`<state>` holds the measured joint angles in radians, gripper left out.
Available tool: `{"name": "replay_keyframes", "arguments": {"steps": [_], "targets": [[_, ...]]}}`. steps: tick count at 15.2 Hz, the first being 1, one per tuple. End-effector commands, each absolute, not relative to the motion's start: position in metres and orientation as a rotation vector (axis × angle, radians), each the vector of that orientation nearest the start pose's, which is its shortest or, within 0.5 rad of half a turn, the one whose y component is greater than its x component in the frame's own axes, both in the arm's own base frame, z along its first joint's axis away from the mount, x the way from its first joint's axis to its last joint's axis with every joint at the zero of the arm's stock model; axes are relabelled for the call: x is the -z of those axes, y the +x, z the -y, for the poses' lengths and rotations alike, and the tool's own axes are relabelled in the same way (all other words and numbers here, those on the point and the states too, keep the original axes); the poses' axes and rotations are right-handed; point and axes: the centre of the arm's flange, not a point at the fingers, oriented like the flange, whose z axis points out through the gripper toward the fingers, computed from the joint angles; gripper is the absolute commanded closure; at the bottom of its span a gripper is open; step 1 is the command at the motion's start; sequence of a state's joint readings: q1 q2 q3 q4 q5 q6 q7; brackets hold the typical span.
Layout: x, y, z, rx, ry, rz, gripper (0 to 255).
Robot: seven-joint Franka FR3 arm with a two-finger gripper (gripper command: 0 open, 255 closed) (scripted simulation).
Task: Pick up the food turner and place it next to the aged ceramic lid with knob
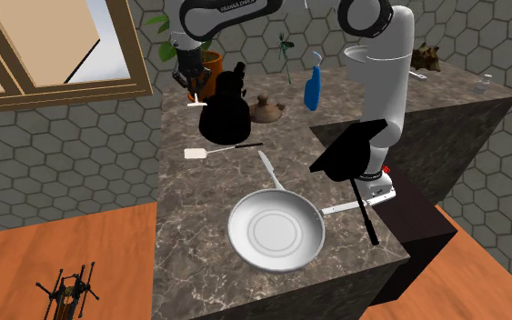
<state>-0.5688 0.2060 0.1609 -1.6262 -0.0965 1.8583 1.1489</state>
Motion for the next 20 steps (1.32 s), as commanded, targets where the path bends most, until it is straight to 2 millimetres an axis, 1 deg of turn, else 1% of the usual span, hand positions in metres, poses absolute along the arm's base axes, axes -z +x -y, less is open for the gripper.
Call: {"name": "replay_keyframes", "arguments": {"steps": [1, 20], "targets": [[-0.505, 0.566, 0.293, 0.077, -2.295, -2.21, 255], [-0.405, 0.566, 0.293, 0.077, -2.295, -2.21, 255]]}}
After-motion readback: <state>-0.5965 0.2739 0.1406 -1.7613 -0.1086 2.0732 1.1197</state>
